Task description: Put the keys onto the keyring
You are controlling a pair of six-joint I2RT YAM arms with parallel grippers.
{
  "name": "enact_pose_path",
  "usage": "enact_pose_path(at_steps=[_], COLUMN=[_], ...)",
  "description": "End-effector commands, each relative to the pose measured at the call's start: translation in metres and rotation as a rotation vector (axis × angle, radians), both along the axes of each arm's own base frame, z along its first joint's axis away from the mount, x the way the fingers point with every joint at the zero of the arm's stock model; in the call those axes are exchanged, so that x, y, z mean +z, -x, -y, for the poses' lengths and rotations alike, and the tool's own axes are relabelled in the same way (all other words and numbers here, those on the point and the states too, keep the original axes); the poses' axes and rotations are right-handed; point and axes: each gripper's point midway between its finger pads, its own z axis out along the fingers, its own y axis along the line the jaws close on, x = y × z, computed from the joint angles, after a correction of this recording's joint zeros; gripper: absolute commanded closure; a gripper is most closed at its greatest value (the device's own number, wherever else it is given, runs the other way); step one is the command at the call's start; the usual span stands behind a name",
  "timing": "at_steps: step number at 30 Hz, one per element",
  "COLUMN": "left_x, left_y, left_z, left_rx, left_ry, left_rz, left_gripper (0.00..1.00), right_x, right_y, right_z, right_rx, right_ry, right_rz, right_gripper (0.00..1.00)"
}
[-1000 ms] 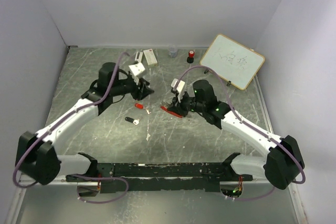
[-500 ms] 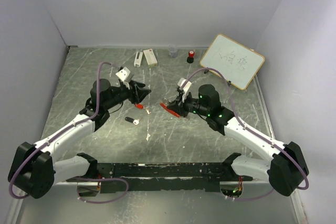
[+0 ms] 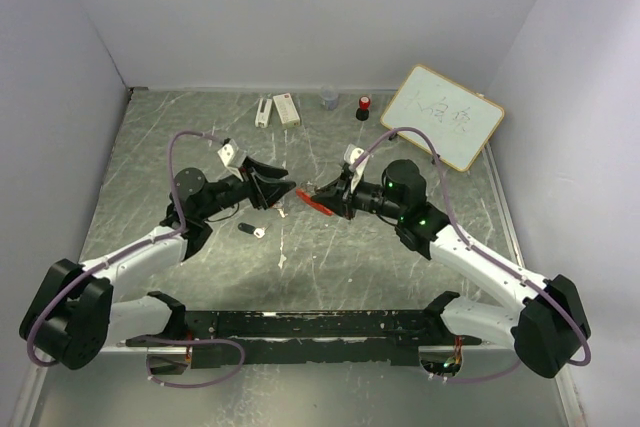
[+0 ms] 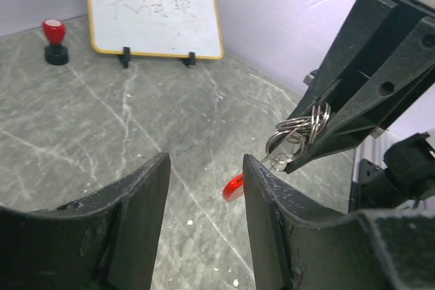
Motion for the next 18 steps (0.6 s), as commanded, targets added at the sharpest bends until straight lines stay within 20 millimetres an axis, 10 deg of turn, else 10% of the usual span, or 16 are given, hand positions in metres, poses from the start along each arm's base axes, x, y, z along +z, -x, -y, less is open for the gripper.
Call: enact_pose_path(at_steps=[1, 18], left_x=[0.016, 0.004], left_y=[0.018, 0.034], left_z=[0.013, 0.041], left_rx=[-0.121, -0.245], left_ry=[0.055, 0.034], left_rz=[0.055, 0.046], left_gripper=[0.42, 0.44], right_x=[0.014, 0.018], right_y=[0.003, 0.004], right_z=[-0.006, -0.008], right_rx=[0.051, 0.065], right_ry=[-0.046, -0.071], right_rz=[0.064, 0.108], right_gripper=[1.0, 1.0])
